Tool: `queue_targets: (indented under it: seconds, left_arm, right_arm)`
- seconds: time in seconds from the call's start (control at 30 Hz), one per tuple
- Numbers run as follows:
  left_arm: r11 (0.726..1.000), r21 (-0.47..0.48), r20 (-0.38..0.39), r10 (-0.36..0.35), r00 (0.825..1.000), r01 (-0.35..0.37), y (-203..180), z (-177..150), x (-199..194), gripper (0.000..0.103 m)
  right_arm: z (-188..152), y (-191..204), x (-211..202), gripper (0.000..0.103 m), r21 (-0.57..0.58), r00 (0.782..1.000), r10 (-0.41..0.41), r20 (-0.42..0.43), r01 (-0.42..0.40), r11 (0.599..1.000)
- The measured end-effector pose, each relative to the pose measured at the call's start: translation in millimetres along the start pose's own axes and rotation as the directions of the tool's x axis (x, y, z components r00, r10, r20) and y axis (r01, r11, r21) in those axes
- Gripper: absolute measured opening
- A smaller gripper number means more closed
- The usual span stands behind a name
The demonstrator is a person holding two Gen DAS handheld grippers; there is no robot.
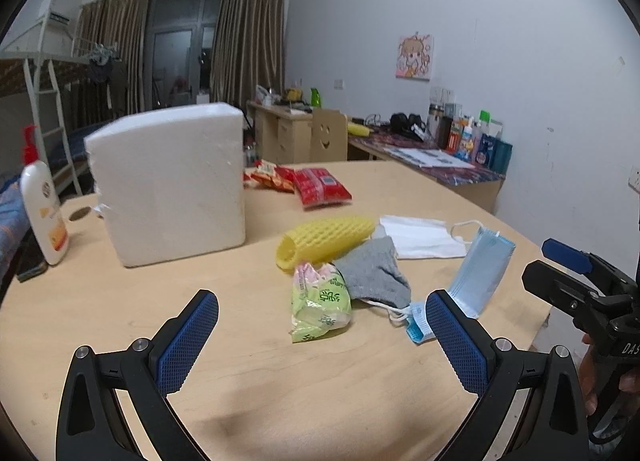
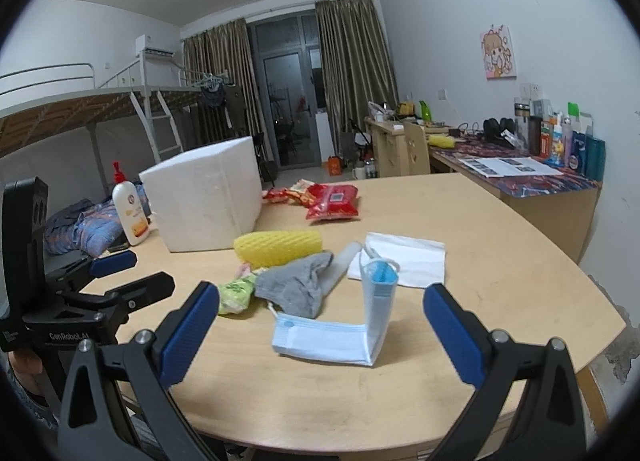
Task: Organize soft objects
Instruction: 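Move the left tool to the green snack bag while the right tool approaches the blue mask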
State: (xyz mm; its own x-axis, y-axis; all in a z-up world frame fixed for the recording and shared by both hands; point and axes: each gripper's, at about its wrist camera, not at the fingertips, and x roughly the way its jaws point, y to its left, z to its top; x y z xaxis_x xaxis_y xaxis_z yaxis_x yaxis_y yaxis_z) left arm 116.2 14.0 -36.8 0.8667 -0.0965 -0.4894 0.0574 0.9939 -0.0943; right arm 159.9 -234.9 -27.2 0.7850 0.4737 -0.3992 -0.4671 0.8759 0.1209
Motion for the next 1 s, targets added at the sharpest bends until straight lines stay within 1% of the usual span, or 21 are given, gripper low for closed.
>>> queue_targets:
  seconds: [0.17,0.2,0.27,0.37,0.6,0.7,0.83,0.9,0.93,0.97,1.0]
  left_arm:
    - [1.000,-0.023,-0.073,-0.021,0.997,0.020,3.4,2.3,29.3,0.103]
    - [0.999,-0.029,-0.086,-0.023,0.996,0.021,4.2,2.5,35.4,0.103]
    - [0.999,-0.038,-0.116,-0.026,0.993,0.022,5.9,2.6,49.1,0.103]
    - [0.998,-0.056,-0.157,-0.041,0.987,0.033,7.5,0.8,64.9,0.103]
    - [0.998,-0.065,-0.212,-0.027,0.977,0.013,6.6,-4.1,86.3,0.102]
    - [0.999,-0.052,-0.232,-0.024,0.973,0.012,2.7,-5.1,92.1,0.095]
    - [0.999,-0.052,-0.255,-0.016,0.967,0.003,1.8,-7.9,97.5,0.083]
    - [0.998,-0.059,-0.265,-0.017,0.964,0.001,3.1,-9.3,99.6,0.079]
    - [0.998,-0.058,-0.270,-0.016,0.963,0.001,3.1,-9.5,100.3,0.074]
    - [0.998,-0.055,-0.275,-0.018,0.961,0.003,2.6,-10.0,101.6,0.071]
    - [0.999,-0.054,-0.278,-0.016,0.961,0.002,1.9,-10.1,101.8,0.070]
  right_arm:
    - [-2.3,-11.5,15.1,0.102,0.021,0.999,0.012,-0.031,-0.012,1.000]
    - [-2.3,-13.5,17.6,0.099,0.024,0.999,0.020,-0.038,-0.019,1.000]
    - [-3.2,-17.8,23.9,0.095,0.031,0.998,0.033,-0.060,-0.032,0.999]
    - [-5.9,-22.4,31.3,0.091,0.033,0.995,0.039,-0.089,-0.037,0.999]
    - [-8.2,-29.1,42.2,0.091,0.027,0.993,-0.011,-0.114,0.014,1.000]
    - [-9.5,-32.1,47.2,0.091,0.037,0.993,-0.012,-0.119,0.017,0.999]
    - [-10.5,-33.0,48.8,0.088,0.040,0.992,-0.006,-0.123,0.011,0.999]
    - [-11.4,-34.1,49.8,0.083,0.045,0.992,-0.004,-0.130,0.009,0.999]
    - [-11.9,-35.2,50.3,0.081,0.048,0.991,-0.004,-0.133,0.010,0.999]
    - [-12.5,-36.0,51.0,0.078,0.049,0.991,-0.002,-0.135,0.009,0.999]
    - [-12.8,-37.1,51.6,0.074,0.048,0.990,-0.003,-0.139,0.010,0.999]
